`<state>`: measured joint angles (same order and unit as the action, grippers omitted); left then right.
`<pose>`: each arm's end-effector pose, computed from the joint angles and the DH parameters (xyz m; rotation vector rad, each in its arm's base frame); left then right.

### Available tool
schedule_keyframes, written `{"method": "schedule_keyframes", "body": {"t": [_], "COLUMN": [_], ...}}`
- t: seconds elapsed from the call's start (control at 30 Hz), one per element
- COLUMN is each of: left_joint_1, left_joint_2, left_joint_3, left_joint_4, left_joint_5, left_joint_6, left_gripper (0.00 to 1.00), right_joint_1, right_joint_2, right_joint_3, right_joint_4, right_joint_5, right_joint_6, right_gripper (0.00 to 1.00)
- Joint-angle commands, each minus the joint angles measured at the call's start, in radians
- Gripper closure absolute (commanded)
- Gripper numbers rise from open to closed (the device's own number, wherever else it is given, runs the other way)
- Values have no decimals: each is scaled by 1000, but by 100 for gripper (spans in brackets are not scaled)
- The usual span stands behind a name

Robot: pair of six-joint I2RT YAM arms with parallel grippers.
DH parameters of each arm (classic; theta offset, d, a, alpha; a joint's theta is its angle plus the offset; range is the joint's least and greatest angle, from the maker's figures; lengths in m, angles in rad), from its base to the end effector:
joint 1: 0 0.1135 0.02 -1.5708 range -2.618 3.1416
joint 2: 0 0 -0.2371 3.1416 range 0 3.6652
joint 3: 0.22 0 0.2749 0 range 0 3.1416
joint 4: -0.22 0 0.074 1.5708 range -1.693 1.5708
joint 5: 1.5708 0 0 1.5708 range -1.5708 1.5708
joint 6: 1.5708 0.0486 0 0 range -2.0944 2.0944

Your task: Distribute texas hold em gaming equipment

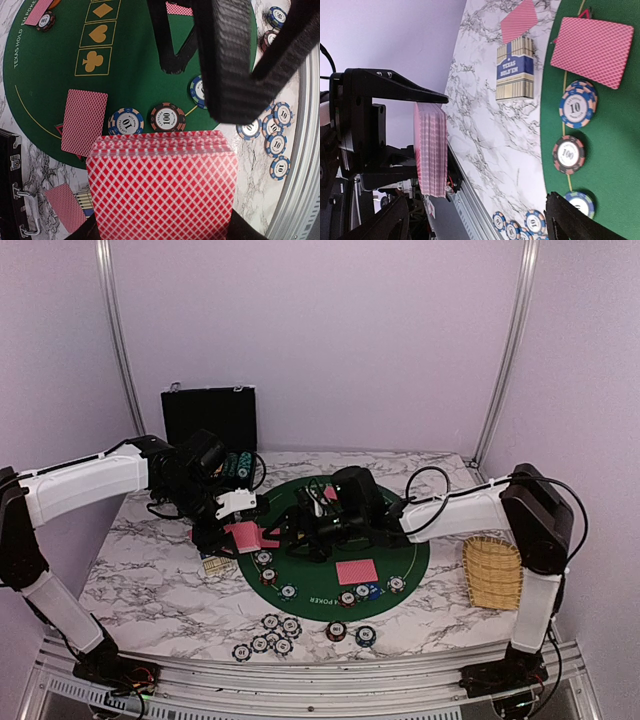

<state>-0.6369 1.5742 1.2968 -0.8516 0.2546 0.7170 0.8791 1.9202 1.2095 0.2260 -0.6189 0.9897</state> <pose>0.2717 -0.2162 0.2254 1.7348 2.0360 -0.3179 0.2616 0.3600 0.1538 -0.3346 2.4572 1.6447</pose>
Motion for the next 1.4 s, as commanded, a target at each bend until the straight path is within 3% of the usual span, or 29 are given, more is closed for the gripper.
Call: {"method": "schedule_keyframes", "body": {"t": [0.0, 0.9, 1.1, 1.37], "left_joint_1": [-1, -1, -1, -1], "left_joint_2": [3, 3, 0, -3], "left_joint_3": [30, 31, 30, 30], "left_joint_4": [-26, -26, -26, -26], "left_joint_5": [22, 28, 28, 26], "left_joint_6": [-11, -13, -11, -7], "left_gripper": [95, 95, 95, 95], "right_joint_1": [27, 86, 81, 51], "right_joint_2": [50, 301, 314, 280], "right_joint_3": [59, 290, 286, 201], "right_joint_4": [161, 249, 244, 251], "right_joint_5": [-40, -108, -100, -72], "right_joint_6": [94, 201, 215, 216], "right_gripper": [7, 7, 8, 18]}}
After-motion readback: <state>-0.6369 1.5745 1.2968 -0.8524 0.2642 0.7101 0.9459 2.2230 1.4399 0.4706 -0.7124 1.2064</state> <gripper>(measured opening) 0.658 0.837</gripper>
